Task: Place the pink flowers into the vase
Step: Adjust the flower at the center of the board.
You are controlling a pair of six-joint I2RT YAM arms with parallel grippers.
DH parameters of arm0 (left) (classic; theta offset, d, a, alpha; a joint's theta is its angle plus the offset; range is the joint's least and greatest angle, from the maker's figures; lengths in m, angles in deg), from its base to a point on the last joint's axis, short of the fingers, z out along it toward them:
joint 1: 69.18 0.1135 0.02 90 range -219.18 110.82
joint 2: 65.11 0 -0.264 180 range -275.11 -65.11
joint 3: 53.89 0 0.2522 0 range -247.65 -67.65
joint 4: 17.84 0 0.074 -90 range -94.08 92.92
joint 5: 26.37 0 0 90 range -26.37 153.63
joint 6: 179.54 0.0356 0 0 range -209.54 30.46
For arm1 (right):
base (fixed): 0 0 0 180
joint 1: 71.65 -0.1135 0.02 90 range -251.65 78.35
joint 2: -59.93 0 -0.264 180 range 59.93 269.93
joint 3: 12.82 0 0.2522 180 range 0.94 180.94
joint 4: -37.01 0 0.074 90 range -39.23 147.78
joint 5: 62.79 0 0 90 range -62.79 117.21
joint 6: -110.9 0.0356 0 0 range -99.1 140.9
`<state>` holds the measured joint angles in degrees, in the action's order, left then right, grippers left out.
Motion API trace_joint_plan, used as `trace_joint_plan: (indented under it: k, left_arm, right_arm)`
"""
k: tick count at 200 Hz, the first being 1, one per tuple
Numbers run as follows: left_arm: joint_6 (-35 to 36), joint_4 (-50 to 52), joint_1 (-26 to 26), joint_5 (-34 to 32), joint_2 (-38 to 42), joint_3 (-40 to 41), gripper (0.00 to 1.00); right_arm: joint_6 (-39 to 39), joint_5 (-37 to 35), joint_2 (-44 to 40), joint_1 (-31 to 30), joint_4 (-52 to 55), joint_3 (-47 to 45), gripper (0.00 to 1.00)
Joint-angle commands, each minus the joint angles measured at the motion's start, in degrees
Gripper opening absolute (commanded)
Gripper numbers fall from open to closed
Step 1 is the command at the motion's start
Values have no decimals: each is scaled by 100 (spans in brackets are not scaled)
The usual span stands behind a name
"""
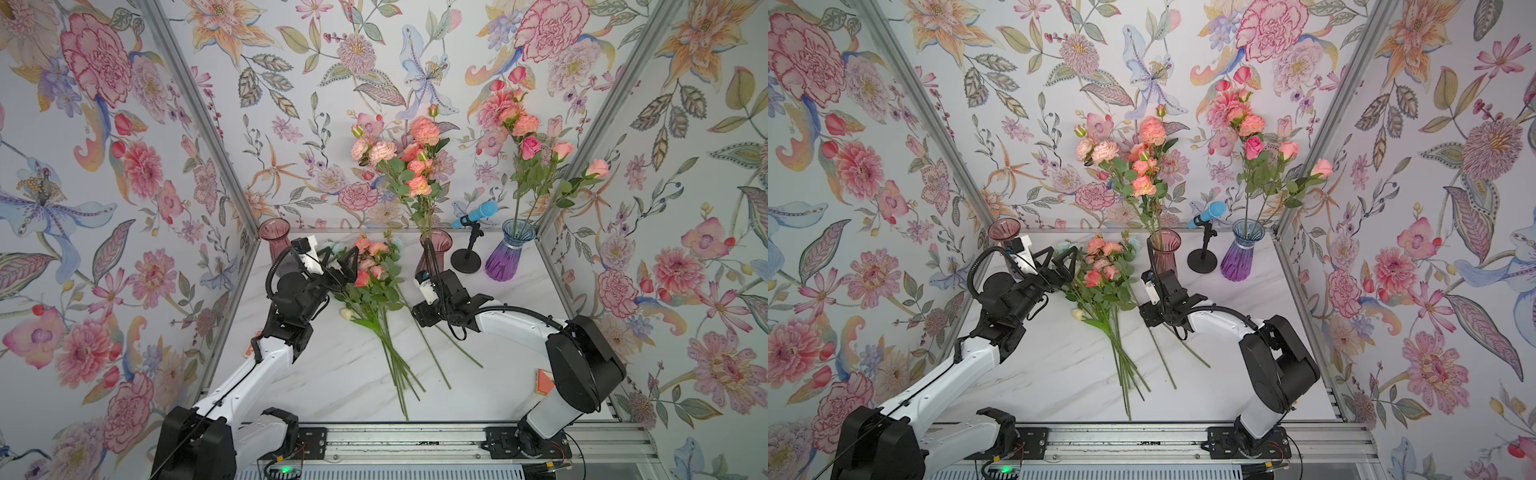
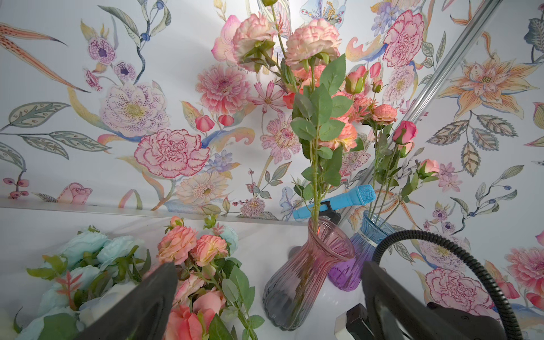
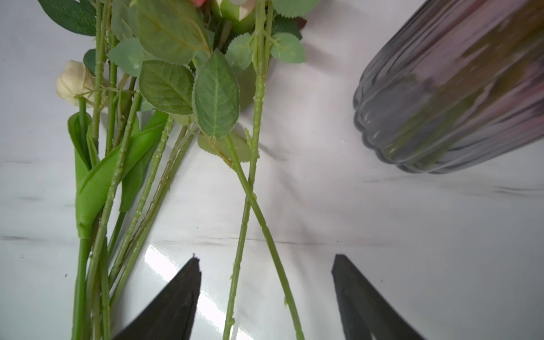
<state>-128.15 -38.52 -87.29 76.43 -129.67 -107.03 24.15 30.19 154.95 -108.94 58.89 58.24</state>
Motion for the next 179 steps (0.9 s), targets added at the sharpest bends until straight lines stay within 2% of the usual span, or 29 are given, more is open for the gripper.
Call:
trace_joint_plan:
  k: [1, 33, 83, 115, 179]
  left_arm:
    - [-173, 5, 61, 162, 105, 134, 100]
    - [-273, -141, 62, 233, -26, 141, 100]
    - [-271, -143, 65, 276, -54, 132, 100]
    - [-276, -127, 63, 270, -46, 167, 100]
    - [-322, -191, 64, 302, -105, 176, 100]
  right_arm:
    - [-52, -32, 112, -124, 65, -65, 67]
    - [-105, -140, 278, -103, 7, -131, 57]
    - [-158, -278, 488, -14, -30, -157, 51]
    - [-150, -164, 535, 261, -100, -184, 45]
    - [-127, 27, 580, 337, -152, -201, 37]
